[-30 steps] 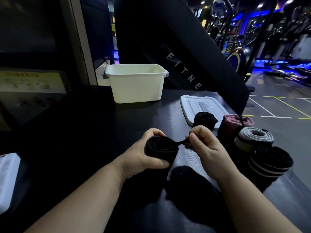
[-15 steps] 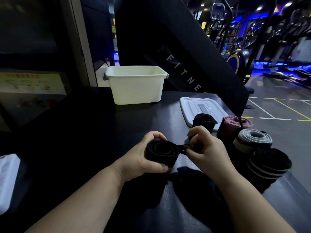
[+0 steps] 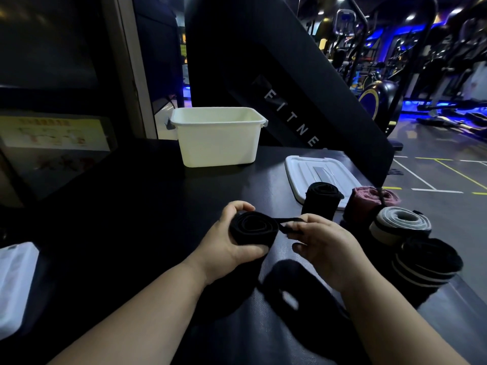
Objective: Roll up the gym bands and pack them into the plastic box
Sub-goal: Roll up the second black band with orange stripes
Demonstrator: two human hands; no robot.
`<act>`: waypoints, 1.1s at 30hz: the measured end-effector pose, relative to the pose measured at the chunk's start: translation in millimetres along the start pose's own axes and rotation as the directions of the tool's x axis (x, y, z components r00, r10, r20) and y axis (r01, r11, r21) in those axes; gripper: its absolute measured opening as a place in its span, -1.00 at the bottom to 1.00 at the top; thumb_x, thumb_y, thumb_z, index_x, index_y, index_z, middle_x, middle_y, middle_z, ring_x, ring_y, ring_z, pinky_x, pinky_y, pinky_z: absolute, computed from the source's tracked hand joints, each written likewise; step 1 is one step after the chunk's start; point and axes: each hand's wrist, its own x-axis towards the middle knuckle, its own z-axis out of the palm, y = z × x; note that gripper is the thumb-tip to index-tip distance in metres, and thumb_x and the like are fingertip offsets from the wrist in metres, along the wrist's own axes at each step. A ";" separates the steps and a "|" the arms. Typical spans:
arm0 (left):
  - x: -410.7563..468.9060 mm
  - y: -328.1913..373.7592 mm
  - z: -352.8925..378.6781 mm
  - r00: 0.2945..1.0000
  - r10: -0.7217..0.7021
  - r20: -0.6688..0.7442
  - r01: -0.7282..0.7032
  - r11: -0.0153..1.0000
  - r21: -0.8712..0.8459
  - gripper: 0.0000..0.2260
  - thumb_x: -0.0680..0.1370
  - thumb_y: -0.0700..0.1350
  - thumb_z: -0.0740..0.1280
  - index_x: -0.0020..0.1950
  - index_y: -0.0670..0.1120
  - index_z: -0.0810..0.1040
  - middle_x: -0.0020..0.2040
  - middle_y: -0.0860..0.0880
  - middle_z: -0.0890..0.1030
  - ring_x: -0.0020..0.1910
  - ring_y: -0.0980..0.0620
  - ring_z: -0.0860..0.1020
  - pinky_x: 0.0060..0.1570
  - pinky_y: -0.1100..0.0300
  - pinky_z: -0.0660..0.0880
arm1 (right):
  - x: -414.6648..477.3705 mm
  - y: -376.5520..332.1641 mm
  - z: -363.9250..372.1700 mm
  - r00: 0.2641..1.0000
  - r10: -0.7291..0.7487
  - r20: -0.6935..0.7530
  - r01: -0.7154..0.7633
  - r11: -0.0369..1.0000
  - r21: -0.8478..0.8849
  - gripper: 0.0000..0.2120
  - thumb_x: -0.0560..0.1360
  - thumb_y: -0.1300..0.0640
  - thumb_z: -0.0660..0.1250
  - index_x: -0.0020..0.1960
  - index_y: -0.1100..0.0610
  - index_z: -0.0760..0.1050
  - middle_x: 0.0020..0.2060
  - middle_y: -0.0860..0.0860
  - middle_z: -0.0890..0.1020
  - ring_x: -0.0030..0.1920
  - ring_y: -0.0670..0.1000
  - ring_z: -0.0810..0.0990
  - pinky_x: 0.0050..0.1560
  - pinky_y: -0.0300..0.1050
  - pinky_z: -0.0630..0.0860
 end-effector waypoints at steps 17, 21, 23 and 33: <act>-3.1 3.8 -7.7 0.956 -0.140 0.257 0.165 0.983 -0.078 -0.17 0.24 -0.14 0.46 0.41 0.29 0.20 0.26 -0.01 0.52 0.23 0.03 0.55 0.26 0.13 0.47 | 10.5 24.0 13.2 0.966 -0.125 0.225 0.210 0.887 -0.410 -0.79 0.55 -0.05 0.22 0.02 0.10 0.36 -0.33 -0.13 0.40 -0.32 -0.16 0.35 -0.27 -0.32 0.35; -5.5 4.1 -13.6 0.929 -0.142 0.341 0.182 0.979 -0.089 -0.17 0.33 -0.21 0.41 0.48 0.24 0.13 0.37 0.04 0.45 0.32 0.14 0.47 0.38 0.20 0.35 | 10.0 24.9 7.4 0.967 -0.081 0.241 0.161 0.928 -0.337 -0.79 0.50 -0.06 0.27 0.00 0.06 0.38 -0.24 -0.04 0.42 -0.26 -0.10 0.39 -0.20 -0.20 0.37; -3.7 2.1 -14.6 0.945 -0.116 0.305 0.107 0.993 0.046 -0.13 0.28 -0.07 0.54 0.46 0.27 0.17 0.39 0.10 0.40 0.37 0.23 0.39 0.44 0.16 0.28 | 9.4 25.0 5.1 0.966 -0.054 0.253 0.124 0.955 -0.270 -0.74 0.44 -0.13 0.36 -0.03 0.02 0.41 -0.21 -0.01 0.43 -0.23 -0.06 0.41 -0.19 -0.15 0.38; -5.6 5.3 1.0 0.986 0.028 0.166 -0.058 0.983 0.174 -0.36 0.18 -0.17 0.67 0.13 0.08 0.43 0.12 0.11 0.47 0.04 0.30 0.49 0.07 0.41 0.42 | 11.5 25.7 7.0 0.966 -0.049 0.254 0.106 0.971 -0.214 -0.74 0.40 -0.14 0.42 -0.19 0.01 0.44 -0.28 0.06 0.38 -0.26 0.03 0.33 -0.24 -0.14 0.33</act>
